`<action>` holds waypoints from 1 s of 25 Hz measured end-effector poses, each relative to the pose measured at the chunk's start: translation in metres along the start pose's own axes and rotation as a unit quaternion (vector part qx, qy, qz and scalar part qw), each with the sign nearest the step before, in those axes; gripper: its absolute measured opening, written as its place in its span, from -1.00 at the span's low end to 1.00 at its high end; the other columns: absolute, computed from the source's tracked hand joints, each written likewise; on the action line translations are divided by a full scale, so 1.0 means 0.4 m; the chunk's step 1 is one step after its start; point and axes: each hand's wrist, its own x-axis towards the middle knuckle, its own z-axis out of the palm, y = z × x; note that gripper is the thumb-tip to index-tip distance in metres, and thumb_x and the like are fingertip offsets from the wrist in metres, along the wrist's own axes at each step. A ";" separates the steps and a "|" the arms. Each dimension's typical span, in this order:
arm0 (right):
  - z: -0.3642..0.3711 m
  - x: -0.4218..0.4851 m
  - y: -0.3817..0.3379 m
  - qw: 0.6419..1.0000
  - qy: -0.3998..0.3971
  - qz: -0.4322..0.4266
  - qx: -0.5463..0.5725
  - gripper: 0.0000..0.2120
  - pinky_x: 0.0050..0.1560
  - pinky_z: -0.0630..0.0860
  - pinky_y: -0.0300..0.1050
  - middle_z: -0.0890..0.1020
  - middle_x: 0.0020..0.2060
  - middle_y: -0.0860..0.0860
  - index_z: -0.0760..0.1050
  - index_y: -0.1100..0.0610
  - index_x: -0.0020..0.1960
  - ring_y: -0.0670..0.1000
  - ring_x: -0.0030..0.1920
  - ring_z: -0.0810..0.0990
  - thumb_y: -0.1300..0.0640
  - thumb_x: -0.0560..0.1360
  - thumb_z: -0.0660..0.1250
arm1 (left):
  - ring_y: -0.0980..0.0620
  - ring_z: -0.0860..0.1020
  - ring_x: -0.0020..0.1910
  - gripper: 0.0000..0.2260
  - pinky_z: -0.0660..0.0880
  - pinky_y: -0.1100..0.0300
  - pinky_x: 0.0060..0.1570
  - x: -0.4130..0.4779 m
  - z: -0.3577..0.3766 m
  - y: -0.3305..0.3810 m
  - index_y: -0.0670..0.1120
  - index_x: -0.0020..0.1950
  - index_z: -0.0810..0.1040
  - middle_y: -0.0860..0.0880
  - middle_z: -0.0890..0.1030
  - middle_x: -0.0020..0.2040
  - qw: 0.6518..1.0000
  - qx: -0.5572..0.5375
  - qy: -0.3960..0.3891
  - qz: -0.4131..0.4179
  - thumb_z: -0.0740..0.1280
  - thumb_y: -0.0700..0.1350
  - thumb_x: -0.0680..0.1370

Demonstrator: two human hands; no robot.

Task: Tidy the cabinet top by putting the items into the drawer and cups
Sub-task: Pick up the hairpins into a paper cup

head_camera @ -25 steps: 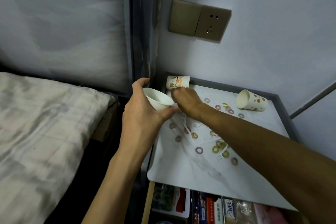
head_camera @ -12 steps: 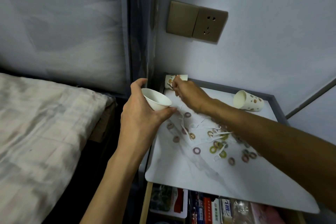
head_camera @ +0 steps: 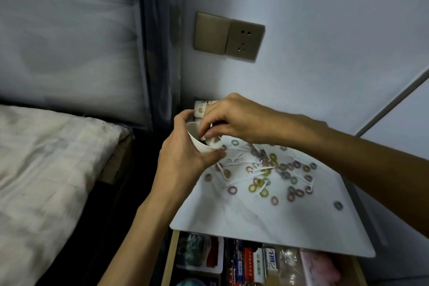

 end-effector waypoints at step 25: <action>0.282 -0.790 -0.114 0.886 0.176 0.413 0.115 -0.87 -0.26 0.54 -0.05 0.61 -0.32 -0.02 0.63 0.12 -0.04 0.00 -0.28 0.58 0.17 0.52 0.30 | -0.01 0.66 -0.31 -0.82 0.61 0.05 -0.26 -0.427 0.333 0.168 -0.16 0.08 0.61 -0.14 0.69 -0.08 0.933 0.232 -0.270 0.047 0.25 -0.16 0.58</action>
